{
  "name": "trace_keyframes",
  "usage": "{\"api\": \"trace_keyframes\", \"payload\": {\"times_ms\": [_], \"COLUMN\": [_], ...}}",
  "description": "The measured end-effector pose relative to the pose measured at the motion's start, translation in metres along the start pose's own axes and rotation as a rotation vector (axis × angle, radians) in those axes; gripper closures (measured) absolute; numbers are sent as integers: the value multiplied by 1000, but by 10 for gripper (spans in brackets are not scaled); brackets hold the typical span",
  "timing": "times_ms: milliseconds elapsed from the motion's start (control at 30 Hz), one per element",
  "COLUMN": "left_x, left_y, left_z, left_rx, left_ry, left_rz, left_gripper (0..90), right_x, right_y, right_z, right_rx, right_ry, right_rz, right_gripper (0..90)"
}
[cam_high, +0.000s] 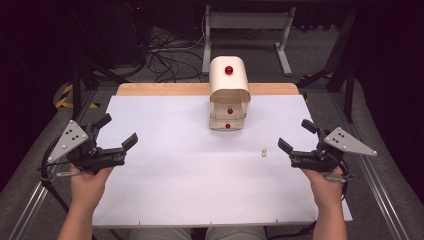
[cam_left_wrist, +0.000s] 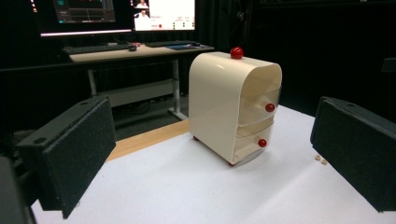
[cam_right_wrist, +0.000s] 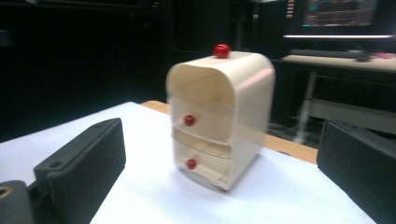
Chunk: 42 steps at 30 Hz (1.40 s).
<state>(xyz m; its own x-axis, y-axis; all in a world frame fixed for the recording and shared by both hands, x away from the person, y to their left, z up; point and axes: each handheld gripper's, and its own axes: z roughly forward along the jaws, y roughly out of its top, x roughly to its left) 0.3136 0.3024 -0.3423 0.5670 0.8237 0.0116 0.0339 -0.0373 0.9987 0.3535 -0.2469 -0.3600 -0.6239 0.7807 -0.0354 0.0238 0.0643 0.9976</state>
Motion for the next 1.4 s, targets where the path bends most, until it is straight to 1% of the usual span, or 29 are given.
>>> {"api": "trace_keyframes", "payload": {"times_ms": [67, 100, 233, 300, 400, 467, 600, 633, 667, 700, 767, 933, 1000, 1067, 1100, 1200, 1300, 1333, 1400], "left_x": [-1, -1, -3, -3, -4, -4, -6, -7, -8, -8, -10, -9, -9, -10, -10, -11, -13, -13, -14], "left_y": [0, 0, 0, -1, -1, -1, -4, -4, -4, -4, -3, -3, -3, -3, -3, -2, -1, -1, 0], "left_z": [1, 1, 2, 3, 4, 5, 7, 8, 8, 8, 8, 8, 8, 8, 7, 7, 7, 6, 6], "left_rx": [2, 5, 5, 4, 7, 7, 20, 20, 20, 19, 19, 29, 33, 27, 25, 26, 28, 26, 21], "left_ry": [6, 6, 4, 2, 5, 4, 5, 8, 7, 6, 2, 1, 4, 5, 6, 8, 7, 7, 8], "left_rz": [5, 10, 8, 6, -1, 1, 7, 6, 5, 8, 14, 13, 14, 11, 11, 9, 16, 17, 16], "left_gripper": [7, 7, 7, 7, 8, 8, 8, 8, 8, 8, 8, 12, 12, 12, 12, 12, 13, 13, 13], "right_x": [1, 1, 3, 3, 6, 7, 10, 10, 12, 12, 13, 18, 22, 23, 25, 27, 29, 31, 32], "right_y": [-1, -1, -3, -3, -5, -5, -8, -8, -9, -9, -9, -10, -10, -11, -11, -12, -13, -14, -14], "right_z": [1, 1, 3, 4, 7, 7, 13, 13, 15, 15, 18, 23, 26, 26, 27, 28, 29, 30, 31], "right_rx": [-6, -6, -27, -29, -35, -38, -33, -33, -33, -33, -29, -20, -9, -6, 1, -4, -6, -5, -4], "right_ry": [-33, -33, -88, -90, -107, -110, -137, -137, -164, -164, -183, -180, -179, -180, -188, -200, -219, -236, -244], "right_rz": [12, 12, 16, 16, 24, 26, 25, 25, 31, 31, 28, 17, 11, 8, 3, 6, 8, 8, 8], "right_gripper": [20, 20, 33, 37, 41, 43, 46, 46, 46, 46, 46, 48, 57, 61, 64, 72, 83, 86, 91]}}
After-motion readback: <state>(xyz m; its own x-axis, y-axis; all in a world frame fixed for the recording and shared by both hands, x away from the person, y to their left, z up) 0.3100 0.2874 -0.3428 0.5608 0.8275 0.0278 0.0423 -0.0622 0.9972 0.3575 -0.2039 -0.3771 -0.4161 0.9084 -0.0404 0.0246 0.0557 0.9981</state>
